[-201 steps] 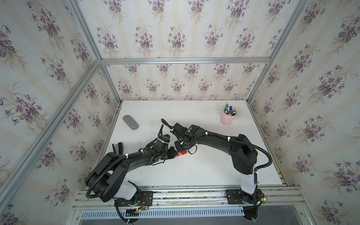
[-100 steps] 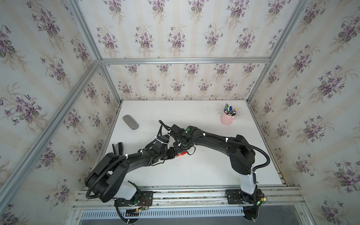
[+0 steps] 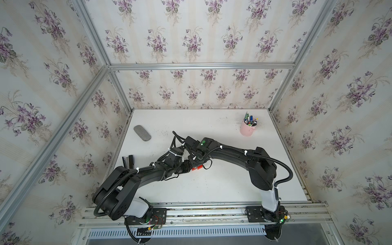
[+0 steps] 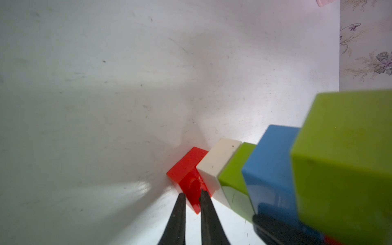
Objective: Assemble the letter y with lego
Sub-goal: Assemble the lego brick with the lego brick.
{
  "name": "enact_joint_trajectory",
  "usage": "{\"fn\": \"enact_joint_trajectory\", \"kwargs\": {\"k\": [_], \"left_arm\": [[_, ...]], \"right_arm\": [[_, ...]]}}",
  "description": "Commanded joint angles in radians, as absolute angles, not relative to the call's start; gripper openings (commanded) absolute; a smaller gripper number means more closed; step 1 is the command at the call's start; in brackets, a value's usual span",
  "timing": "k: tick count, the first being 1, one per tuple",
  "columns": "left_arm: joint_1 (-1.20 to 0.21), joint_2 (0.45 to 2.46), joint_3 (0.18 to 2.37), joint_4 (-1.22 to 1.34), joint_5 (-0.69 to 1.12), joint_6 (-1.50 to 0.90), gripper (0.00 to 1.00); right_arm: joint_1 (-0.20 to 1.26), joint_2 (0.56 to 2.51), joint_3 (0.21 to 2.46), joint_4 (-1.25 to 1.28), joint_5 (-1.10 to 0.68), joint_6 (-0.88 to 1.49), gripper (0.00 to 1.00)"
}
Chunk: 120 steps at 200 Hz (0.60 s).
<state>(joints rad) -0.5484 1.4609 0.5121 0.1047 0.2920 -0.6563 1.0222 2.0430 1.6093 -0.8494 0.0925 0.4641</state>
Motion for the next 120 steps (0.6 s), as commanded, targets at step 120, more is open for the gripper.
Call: {"fn": "enact_joint_trajectory", "kwargs": {"k": [120], "left_arm": [[-0.539, 1.445, 0.470, -0.080, 0.172, -0.636, 0.18]], "right_arm": [[1.048, 2.094, 1.608, -0.898, 0.011, 0.471, 0.05]]}}
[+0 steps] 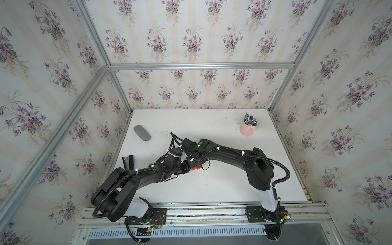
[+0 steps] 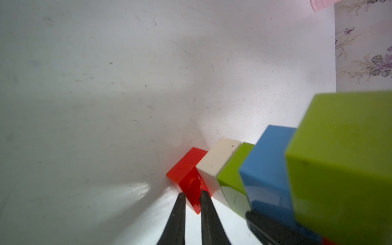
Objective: Assemble the letter y with lego
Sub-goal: Assemble the lego brick with the lego brick, then move the lego brick at the center of the board.
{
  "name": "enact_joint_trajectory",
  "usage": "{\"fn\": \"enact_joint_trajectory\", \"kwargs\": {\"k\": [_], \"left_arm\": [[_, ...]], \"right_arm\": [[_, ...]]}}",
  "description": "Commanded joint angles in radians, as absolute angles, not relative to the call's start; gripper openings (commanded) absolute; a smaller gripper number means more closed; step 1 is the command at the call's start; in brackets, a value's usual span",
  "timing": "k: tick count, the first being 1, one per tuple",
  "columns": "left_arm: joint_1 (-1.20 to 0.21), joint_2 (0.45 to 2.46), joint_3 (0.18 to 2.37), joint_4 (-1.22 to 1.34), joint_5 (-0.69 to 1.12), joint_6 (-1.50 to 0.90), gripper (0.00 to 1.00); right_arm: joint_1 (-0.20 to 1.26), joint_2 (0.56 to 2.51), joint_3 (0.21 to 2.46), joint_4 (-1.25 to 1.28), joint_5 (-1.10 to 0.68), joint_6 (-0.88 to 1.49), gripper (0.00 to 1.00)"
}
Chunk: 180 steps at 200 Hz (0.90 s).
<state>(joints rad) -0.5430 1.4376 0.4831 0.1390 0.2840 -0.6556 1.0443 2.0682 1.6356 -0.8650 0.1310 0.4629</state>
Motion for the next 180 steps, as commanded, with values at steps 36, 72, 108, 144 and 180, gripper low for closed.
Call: {"fn": "enact_joint_trajectory", "kwargs": {"k": [36, 72, 108, 144, 180], "left_arm": [[-0.539, 1.425, 0.488, -0.103, 0.172, -0.647, 0.29], [-0.538, 1.352, 0.531, -0.155, 0.168, -0.642, 0.42], [-0.537, 1.341, 0.544, -0.176, 0.159, -0.649, 0.45], [-0.538, 1.351, 0.543, -0.181, 0.151, -0.654, 0.45], [-0.538, 1.372, 0.558, -0.183, 0.154, -0.654, 0.45]], "right_arm": [[1.003, 2.062, 1.610, -0.877, 0.018, 0.471, 0.05], [0.974, 2.044, 1.604, -0.876, 0.046, 0.457, 0.06], [0.928, 2.030, 1.601, -0.878, 0.072, 0.432, 0.06], [0.886, 2.024, 1.612, -0.892, 0.106, 0.407, 0.06], [0.870, 2.017, 1.618, -0.907, 0.136, 0.406, 0.07]]}}
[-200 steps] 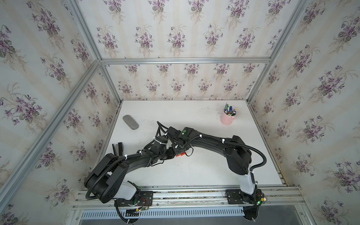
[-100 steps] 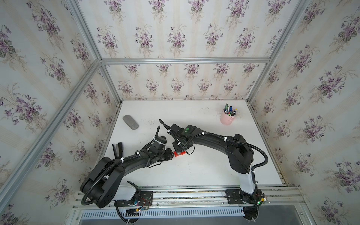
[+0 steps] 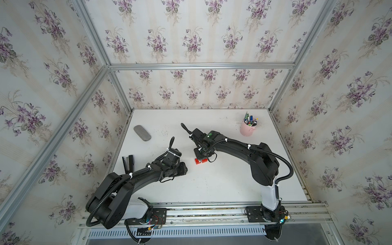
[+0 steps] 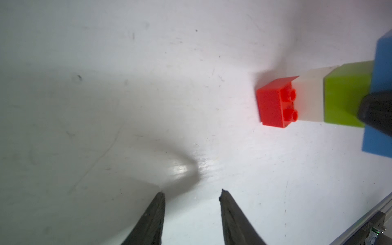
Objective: Assemble the letter y with lego
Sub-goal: Move the lego brick at the center of the board.
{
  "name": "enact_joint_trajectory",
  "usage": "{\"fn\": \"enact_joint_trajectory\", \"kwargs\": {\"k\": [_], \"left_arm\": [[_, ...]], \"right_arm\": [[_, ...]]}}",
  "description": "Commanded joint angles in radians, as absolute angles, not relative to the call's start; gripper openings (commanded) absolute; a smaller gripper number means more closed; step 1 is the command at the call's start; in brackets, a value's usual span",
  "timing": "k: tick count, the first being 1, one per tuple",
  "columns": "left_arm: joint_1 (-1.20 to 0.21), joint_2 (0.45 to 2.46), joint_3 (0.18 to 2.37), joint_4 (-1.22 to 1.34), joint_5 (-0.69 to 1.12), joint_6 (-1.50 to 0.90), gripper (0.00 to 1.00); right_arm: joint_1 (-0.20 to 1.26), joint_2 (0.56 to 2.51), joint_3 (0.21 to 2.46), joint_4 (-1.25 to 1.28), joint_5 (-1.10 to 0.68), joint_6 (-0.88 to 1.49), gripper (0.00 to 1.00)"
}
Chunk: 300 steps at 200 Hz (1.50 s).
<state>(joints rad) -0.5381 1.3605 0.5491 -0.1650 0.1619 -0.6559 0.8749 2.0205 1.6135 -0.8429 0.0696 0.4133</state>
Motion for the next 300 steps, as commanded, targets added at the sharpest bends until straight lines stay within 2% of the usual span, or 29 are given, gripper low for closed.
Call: {"fn": "enact_joint_trajectory", "kwargs": {"k": [1, 25, 54, 188, 269, 300], "left_arm": [[-0.537, 1.372, 0.558, -0.183, 0.155, -0.654, 0.45], [-0.537, 1.379, 0.562, -0.183, 0.154, -0.654, 0.46], [-0.538, 1.384, 0.561, -0.184, 0.157, -0.654, 0.45], [-0.538, 1.390, 0.577, -0.192, 0.155, -0.657, 0.46], [-0.538, 1.390, 0.580, -0.202, 0.151, -0.665, 0.46], [-0.538, 1.394, 0.579, -0.201, 0.148, -0.666, 0.46]], "right_arm": [[0.870, 2.017, 1.617, -0.908, 0.138, 0.406, 0.07], [0.870, 2.013, 1.618, -0.905, 0.137, 0.405, 0.09], [0.871, 2.010, 1.621, -0.902, 0.126, 0.403, 0.20], [0.870, 1.995, 1.604, -0.851, 0.062, 0.380, 0.25], [0.871, 1.978, 1.585, -0.821, 0.032, 0.373, 0.41], [0.870, 1.968, 1.571, -0.809, 0.025, 0.374, 0.41]]}}
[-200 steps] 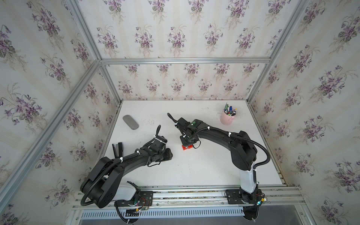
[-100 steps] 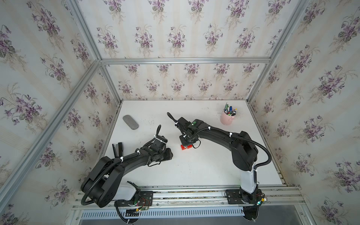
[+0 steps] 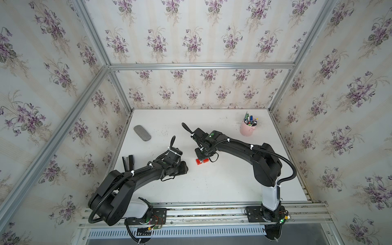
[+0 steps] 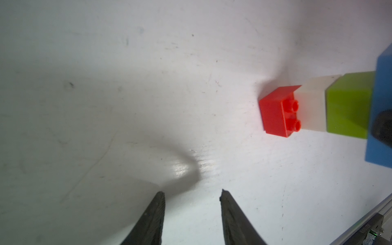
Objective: Assemble the letter y with lego
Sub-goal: Move the lego brick at the center of the board, then pick up the lego brick from the center of the board.
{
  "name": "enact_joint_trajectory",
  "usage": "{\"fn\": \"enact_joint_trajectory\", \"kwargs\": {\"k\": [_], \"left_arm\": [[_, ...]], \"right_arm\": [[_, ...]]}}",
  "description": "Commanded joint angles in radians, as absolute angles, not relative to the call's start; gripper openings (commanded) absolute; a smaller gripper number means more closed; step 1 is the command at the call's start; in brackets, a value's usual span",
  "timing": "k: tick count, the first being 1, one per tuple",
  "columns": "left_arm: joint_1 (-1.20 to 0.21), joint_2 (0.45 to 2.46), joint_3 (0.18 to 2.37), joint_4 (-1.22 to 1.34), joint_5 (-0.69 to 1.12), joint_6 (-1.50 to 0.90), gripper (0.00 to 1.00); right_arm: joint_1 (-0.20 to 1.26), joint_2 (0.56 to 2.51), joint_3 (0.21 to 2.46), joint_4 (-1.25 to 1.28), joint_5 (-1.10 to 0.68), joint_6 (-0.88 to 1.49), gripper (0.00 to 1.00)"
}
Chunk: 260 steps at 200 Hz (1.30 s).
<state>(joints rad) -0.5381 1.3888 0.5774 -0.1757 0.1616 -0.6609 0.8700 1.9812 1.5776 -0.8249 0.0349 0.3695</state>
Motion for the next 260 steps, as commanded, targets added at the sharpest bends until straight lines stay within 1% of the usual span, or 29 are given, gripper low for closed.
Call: {"fn": "enact_joint_trajectory", "kwargs": {"k": [1, 63, 90, 145, 180, 211, 260], "left_arm": [[-0.538, 1.394, 0.579, -0.201, 0.149, -0.666, 0.46], [-0.538, 1.394, 0.589, -0.206, 0.150, -0.666, 0.46], [-0.538, 1.394, 0.596, -0.210, 0.150, -0.668, 0.46], [-0.542, 1.396, 0.616, -0.230, 0.154, -0.674, 0.47], [-0.546, 1.409, 0.649, -0.254, 0.147, -0.676, 0.48], [-0.546, 1.410, 0.661, -0.261, 0.139, -0.687, 0.47], [-0.548, 1.410, 0.659, -0.261, 0.130, -0.703, 0.47]], "right_arm": [[0.871, 1.967, 1.571, -0.809, 0.025, 0.374, 0.41], [0.870, 1.911, 1.563, -0.790, 0.003, 0.368, 0.43], [0.863, 1.878, 1.556, -0.785, 0.020, 0.365, 0.43], [0.800, 1.770, 1.452, -0.744, 0.035, 0.351, 0.44], [0.798, 1.698, 1.371, -0.678, -0.030, 0.339, 0.47], [0.802, 1.628, 1.294, -0.596, -0.116, 0.352, 0.52], [0.828, 1.638, 1.231, -0.551, -0.152, 0.362, 0.54]]}}
